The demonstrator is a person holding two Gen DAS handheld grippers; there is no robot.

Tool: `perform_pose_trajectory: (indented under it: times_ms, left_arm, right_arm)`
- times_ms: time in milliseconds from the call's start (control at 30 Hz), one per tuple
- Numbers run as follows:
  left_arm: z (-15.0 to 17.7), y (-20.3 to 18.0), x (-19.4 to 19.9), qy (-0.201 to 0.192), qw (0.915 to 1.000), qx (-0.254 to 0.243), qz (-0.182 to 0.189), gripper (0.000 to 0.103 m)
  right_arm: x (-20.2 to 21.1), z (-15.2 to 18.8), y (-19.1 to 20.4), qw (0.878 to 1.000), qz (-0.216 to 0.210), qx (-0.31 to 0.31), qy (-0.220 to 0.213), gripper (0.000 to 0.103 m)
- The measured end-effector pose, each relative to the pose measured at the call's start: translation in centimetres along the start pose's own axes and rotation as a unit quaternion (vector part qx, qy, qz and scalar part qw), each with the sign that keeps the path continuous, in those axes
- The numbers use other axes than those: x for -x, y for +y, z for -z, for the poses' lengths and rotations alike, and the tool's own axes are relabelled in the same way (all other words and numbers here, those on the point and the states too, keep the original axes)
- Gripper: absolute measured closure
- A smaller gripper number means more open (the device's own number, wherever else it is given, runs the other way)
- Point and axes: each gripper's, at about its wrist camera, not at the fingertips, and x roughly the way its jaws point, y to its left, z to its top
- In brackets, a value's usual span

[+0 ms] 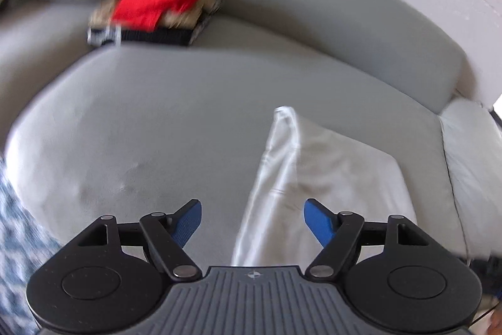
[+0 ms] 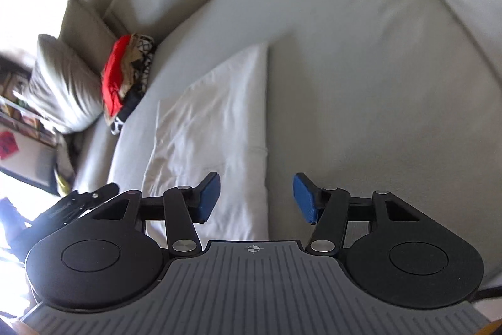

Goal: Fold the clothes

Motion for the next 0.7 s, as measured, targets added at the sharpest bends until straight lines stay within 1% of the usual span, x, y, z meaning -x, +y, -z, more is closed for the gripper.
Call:
perform_pose_trajectory:
  times_ms: [67, 133, 167, 200, 233, 333, 367, 400, 467, 533, 567, 600, 633, 667, 700]
  left_arm:
    - [-0.8, 0.9, -2.1, 0.036, 0.9988, 0.01, 0.032, 0.03]
    - [-1.2, 1.1, -3.7, 0.062, 0.9964, 0.003, 0.057, 0.028]
    - [-1.4, 1.3, -4.5, 0.075, 0.9947, -0.001, 0.07, 0.026]
    - [-1.6, 1.3, -5.1, 0.087, 0.9923, -0.002, 0.088, 0.026]
    - [-1.8, 1.2, -5.4, 0.097, 0.9892, -0.002, 0.11, 0.026]
    - [-2.4, 0.4, -7.0, 0.137, 0.9763, -0.004, 0.168, 0.029]
    - [-2.5, 0.0, -7.6, 0.152, 0.9708, -0.006, 0.185, 0.029]
    - [-2.6, -0.5, -8.3, 0.16, 0.9678, -0.009, 0.194, 0.028]
    - [-2.9, -1.4, -9.7, 0.167, 0.9649, -0.014, 0.202, 0.027]
    - [-3.4, -1.4, -11.1, 0.165, 0.9603, 0.011, 0.225, 0.026]
    - [-3.6, -1.2, -11.7, 0.162, 0.9574, 0.03, 0.237, 0.027]
    - [-3.5, -1.1, -12.1, 0.157, 0.955, 0.046, 0.247, 0.032]
    - [-3.2, -1.2, -12.1, 0.153, 0.9562, 0.055, 0.244, 0.037]
    - [-3.1, -1.4, -12.0, 0.148, 0.9592, 0.059, 0.233, 0.056]
    - [-2.9, -1.5, -11.9, 0.144, 0.9621, 0.063, 0.223, 0.081]
  right_arm:
    - [-1.0, -0.4, -0.7, 1.0, -0.018, -0.006, 0.008, 0.044]
    - [-1.7, -1.1, -1.1, 0.999, -0.034, -0.014, 0.015, 0.045]
    - [-2.1, -1.5, -1.3, 0.999, -0.041, -0.018, 0.023, 0.047]
    - [-2.4, -1.9, -1.5, 0.998, -0.048, -0.023, 0.028, 0.047]
    - [-2.9, -2.3, -1.7, 0.998, -0.053, -0.027, 0.031, 0.048]
    - [-4.7, -3.3, -1.9, 0.997, -0.065, -0.037, 0.036, 0.061]
    - [-5.6, -3.8, -1.9, 0.996, -0.068, -0.046, 0.035, 0.063]
    - [-6.4, -4.2, -2.1, 0.995, -0.075, -0.057, 0.034, 0.063]
    - [-7.9, -5.1, -2.3, 0.993, -0.089, -0.075, 0.033, 0.063]
    - [-9.2, -5.8, -2.2, 0.991, -0.098, -0.087, 0.029, 0.063]
    - [-9.7, -6.0, -2.0, 0.991, -0.095, -0.09, 0.025, 0.068]
    - [-10.0, -6.1, -1.8, 0.992, -0.084, -0.09, 0.02, 0.075]
    - [-10.4, -6.2, -1.3, 0.994, -0.066, -0.084, 0.015, 0.091]
    - [-10.3, -6.1, -0.7, 0.996, -0.048, -0.07, 0.006, 0.094]
    - [-9.8, -5.7, 0.0, 0.998, -0.037, -0.049, -0.011, 0.095]
